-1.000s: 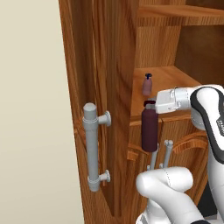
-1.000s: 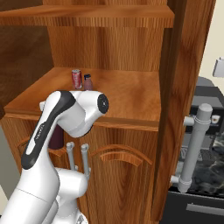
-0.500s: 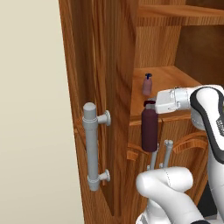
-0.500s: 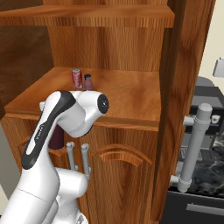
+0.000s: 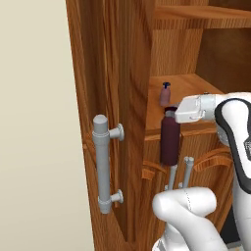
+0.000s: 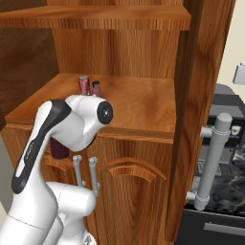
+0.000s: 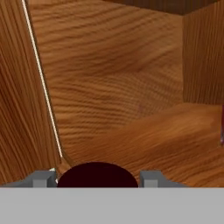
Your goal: Pick the juice, can, juice from the counter and place them in the open cabinet.
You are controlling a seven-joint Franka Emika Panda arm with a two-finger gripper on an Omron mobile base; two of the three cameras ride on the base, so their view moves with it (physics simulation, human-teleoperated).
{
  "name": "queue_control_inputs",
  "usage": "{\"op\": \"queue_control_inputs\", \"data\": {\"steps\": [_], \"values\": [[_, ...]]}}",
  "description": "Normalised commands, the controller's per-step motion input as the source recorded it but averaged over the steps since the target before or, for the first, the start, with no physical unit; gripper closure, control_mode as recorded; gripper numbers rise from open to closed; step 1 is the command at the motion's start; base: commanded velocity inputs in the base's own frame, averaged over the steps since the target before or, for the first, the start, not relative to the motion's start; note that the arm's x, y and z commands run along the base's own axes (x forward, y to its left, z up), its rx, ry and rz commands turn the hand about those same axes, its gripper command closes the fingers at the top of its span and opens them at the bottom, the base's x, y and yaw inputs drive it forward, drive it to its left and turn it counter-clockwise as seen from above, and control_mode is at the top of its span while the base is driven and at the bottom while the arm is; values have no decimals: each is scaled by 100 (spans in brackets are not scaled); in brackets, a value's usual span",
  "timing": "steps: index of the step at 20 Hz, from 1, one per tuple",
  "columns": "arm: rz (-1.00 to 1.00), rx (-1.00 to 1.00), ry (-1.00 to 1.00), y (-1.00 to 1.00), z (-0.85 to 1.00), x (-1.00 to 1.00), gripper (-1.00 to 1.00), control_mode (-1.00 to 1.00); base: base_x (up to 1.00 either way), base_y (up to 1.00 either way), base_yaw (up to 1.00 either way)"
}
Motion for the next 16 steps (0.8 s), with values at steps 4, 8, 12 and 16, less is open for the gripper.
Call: {"op": "queue_control_inputs", "data": {"steps": [4, 8, 12, 16], "values": [[-28, -2, -10, -6, 34, -17, 100, -100, 0, 0, 0], [-28, -4, -10, -16, 28, -11, 100, -100, 0, 0, 0], [-21, -4, -11, -18, 30, -9, 100, -100, 0, 0, 0], [-10, -7, -5, -2, 28, 3, 100, -100, 0, 0, 0]]}}
